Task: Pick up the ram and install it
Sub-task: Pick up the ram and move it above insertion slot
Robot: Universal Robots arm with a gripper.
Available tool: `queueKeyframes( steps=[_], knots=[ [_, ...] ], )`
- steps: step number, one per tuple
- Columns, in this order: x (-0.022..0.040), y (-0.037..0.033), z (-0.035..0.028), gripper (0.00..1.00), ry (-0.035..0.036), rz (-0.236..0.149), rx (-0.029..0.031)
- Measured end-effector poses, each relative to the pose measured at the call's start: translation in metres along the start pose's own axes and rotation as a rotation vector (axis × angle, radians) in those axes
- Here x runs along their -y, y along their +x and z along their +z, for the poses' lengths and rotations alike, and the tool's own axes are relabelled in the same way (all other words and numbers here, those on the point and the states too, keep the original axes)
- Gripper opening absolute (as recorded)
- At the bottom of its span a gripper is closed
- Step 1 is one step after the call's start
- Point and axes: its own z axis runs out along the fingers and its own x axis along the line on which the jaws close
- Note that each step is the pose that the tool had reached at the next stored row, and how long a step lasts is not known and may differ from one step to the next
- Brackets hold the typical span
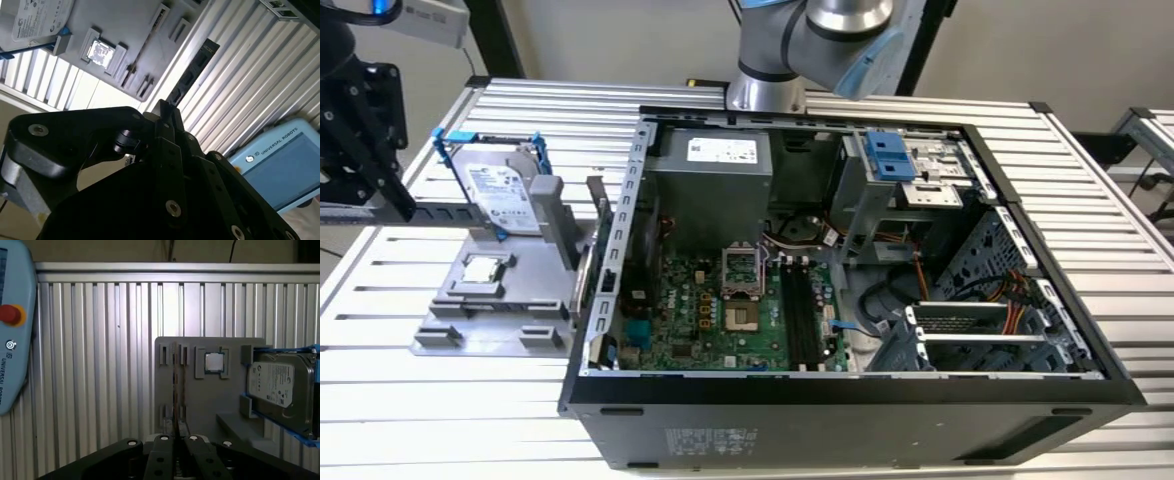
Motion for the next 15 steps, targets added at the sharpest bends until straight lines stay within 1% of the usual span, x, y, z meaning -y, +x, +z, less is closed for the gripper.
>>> queueKeyframes(
  steps=[9, 11, 15],
  knots=[
    [-0.0003, -0.0005, -0.0123, 0.00, 0.0001, 0.000, 0.0001],
    [-0.0003, -0.0005, -0.0134, 0.00, 0.0002, 0.000, 0.0002],
    [-0.0002, -0.0005, -0.0137, 0.00, 0.0002, 0.000, 0.0000]
  ],
)
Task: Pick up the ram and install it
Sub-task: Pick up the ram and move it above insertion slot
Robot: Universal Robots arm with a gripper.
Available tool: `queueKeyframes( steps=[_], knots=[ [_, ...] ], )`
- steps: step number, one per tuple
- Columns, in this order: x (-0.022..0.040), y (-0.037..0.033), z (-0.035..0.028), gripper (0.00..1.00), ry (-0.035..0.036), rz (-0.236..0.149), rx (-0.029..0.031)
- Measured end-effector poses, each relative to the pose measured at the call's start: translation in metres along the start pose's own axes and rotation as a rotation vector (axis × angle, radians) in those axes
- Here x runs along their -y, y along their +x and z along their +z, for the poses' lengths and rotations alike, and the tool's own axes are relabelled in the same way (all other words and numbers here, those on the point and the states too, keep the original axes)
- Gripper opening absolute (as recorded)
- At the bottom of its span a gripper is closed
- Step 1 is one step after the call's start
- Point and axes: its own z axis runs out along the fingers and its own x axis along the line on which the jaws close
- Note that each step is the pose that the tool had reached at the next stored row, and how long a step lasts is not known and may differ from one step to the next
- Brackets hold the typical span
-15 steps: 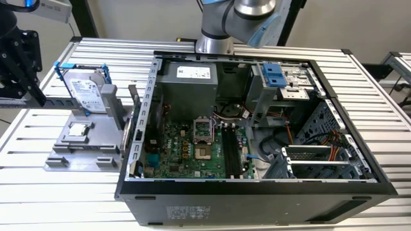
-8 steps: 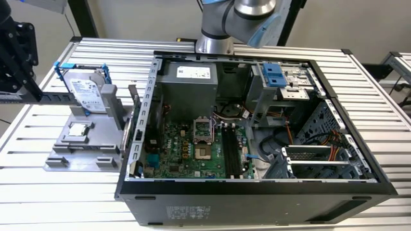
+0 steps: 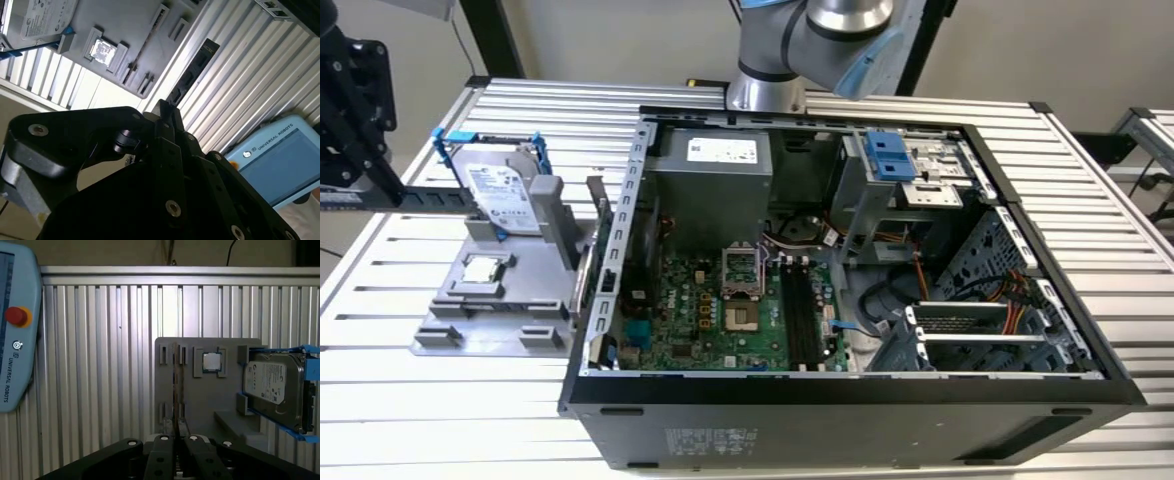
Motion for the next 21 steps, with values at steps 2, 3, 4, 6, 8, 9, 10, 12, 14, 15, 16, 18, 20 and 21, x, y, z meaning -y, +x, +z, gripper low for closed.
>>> queueKeyframes(
  steps=[2, 3, 4, 6, 8, 9, 10, 12, 14, 15, 16, 18, 20, 21],
  knots=[
    [0.0000, 0.0000, 0.0000, 0.00, 0.0001, 0.000, 0.0001],
    [0.0001, 0.0000, -0.0001, 0.00, 0.0000, 0.000, 0.0001],
    [0.0004, 0.0000, -0.0003, 0.00, -0.0002, 0.000, -0.0001],
    [0.0021, -0.0001, -0.0003, 0.00, -0.0002, 0.000, -0.0001],
    [0.0054, -0.0002, -0.0004, 0.00, -0.0005, 0.000, 0.0000],
    [0.0070, -0.0002, -0.0004, 0.00, -0.0006, 0.000, 0.0000],
    [0.0087, -0.0002, -0.0005, 0.00, -0.0009, 0.000, 0.0000],
    [0.0123, -0.0003, -0.0006, 0.00, -0.0013, 0.000, 0.0000],
    [0.0162, -0.0004, -0.0007, 0.00, -0.0019, 0.000, 0.0001],
    [0.0181, -0.0005, -0.0008, 0.00, -0.0022, 0.000, 0.0000],
    [0.0202, -0.0005, -0.0008, 0.00, -0.0026, 0.000, 0.0000],
    [0.0243, -0.0006, -0.0010, 0.00, -0.0032, 0.000, 0.0000],
    [0.0283, -0.0007, -0.0011, 0.00, -0.0038, 0.000, -0.0001],
    [0.0304, -0.0008, -0.0012, 0.00, -0.0041, 0.000, -0.0001]
  ],
)
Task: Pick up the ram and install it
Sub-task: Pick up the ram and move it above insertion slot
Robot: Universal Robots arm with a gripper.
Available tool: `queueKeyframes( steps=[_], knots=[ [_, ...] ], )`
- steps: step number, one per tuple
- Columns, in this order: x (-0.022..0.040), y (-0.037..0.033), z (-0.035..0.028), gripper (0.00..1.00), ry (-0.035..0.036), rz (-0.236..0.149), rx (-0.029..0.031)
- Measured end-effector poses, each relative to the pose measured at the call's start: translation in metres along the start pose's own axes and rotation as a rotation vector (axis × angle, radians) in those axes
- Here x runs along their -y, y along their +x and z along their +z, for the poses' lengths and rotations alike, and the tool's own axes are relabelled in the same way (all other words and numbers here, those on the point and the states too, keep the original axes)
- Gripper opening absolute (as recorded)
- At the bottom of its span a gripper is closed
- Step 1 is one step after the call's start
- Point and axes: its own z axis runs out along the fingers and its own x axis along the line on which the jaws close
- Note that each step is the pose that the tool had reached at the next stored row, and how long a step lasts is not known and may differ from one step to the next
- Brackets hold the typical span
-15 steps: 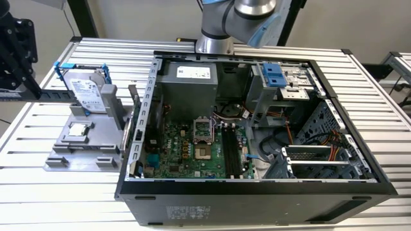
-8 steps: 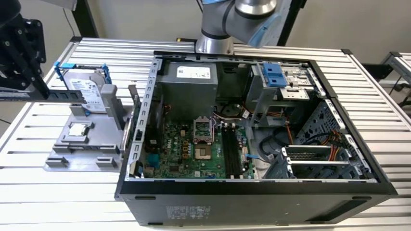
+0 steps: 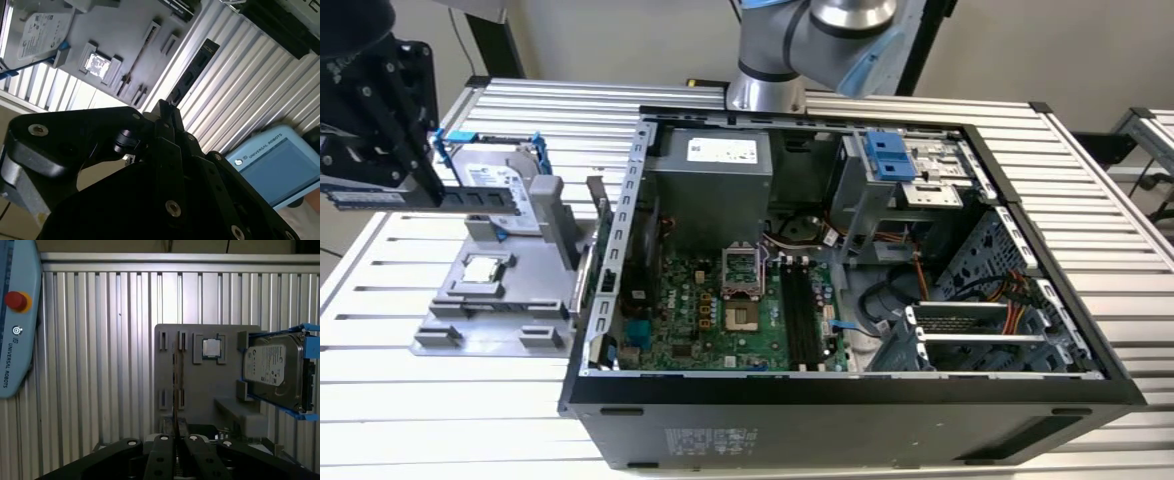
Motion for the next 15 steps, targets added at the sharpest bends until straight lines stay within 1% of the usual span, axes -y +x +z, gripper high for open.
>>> queueKeyframes(
  steps=[15],
  knots=[
    [0.0331, -0.0008, -0.0011, 0.00, -0.0045, 0.000, 0.0000]
  ],
)
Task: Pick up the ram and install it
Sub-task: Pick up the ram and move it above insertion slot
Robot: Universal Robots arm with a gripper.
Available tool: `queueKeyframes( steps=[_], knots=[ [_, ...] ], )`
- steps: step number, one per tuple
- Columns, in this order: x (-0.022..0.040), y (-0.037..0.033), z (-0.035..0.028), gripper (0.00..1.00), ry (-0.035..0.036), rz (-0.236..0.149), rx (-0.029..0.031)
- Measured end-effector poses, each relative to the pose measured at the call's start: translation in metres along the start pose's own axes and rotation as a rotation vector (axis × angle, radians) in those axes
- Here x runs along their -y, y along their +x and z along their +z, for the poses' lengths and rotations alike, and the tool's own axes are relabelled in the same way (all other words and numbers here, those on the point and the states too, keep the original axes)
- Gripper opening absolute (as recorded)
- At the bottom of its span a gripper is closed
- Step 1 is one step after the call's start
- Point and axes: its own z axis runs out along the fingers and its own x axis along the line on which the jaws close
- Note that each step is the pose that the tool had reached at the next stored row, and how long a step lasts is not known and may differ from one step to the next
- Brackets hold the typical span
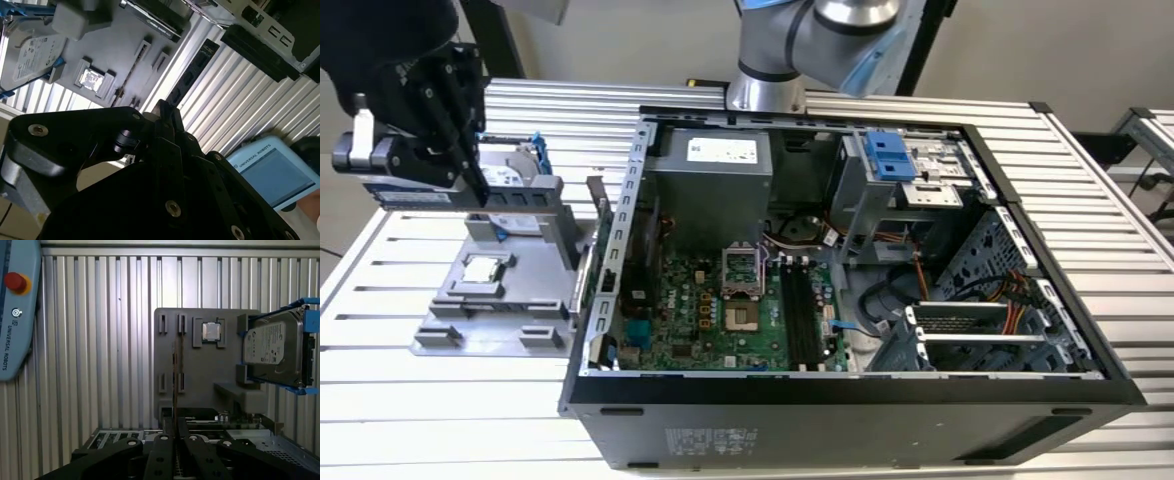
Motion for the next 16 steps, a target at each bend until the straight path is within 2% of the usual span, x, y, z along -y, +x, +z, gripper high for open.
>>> queueKeyframes(
  steps=[16],
  knots=[
    [0.0378, -0.0009, -0.0014, 0.00, -0.0056, 0.000, -0.0001]
  ],
)
